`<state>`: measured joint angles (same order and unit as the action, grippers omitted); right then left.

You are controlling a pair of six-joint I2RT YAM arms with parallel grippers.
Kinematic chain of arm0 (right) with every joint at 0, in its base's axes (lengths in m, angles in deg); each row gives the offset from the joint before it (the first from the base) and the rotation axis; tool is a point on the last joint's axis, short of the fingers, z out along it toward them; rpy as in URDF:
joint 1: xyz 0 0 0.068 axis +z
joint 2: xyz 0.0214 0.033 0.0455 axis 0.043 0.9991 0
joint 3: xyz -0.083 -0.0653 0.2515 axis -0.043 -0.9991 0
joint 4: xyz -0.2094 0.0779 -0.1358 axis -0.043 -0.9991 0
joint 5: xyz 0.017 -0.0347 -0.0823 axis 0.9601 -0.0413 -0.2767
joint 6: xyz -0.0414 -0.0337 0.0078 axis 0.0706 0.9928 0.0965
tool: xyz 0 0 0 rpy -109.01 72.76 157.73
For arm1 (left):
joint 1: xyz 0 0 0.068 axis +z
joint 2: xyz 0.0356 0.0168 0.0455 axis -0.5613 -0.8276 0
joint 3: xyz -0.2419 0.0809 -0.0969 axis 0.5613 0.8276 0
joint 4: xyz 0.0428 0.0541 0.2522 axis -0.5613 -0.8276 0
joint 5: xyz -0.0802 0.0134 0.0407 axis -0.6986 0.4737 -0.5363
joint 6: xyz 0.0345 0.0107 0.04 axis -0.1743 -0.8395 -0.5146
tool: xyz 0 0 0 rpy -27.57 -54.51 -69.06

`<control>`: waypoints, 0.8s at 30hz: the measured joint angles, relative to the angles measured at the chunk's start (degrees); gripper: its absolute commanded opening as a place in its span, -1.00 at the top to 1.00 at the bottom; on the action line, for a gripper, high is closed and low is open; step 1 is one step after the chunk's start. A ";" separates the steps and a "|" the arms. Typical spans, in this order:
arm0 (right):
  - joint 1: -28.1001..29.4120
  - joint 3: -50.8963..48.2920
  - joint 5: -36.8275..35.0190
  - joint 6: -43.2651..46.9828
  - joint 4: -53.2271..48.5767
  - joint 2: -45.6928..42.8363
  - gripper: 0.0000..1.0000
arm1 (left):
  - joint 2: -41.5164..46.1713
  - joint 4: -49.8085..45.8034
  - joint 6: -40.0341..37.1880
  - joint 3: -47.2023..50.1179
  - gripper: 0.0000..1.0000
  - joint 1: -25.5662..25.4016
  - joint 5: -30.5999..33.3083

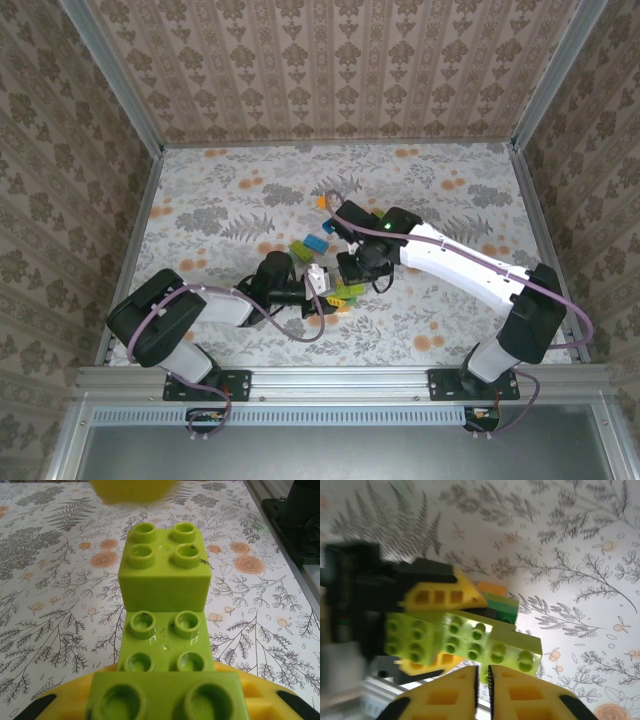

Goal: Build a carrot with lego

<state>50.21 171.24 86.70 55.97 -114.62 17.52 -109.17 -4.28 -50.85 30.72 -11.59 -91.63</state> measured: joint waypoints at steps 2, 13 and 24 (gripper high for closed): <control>-0.13 3.32 -1.29 1.31 -0.76 -0.72 0.27 | -0.02 0.00 0.02 -0.02 0.35 0.00 0.02; -9.40 -2.80 -4.39 5.77 -0.92 -18.73 0.24 | 5.75 -7.41 5.25 -0.04 0.35 2.47 4.72; -13.29 -22.47 3.32 8.70 11.89 -20.79 0.24 | 23.58 -41.53 17.20 -16.87 0.24 12.37 14.64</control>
<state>36.92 148.77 90.02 64.66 -102.73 -3.27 -85.58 -45.81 -33.65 13.84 0.78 -76.99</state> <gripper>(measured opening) 0.382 0.364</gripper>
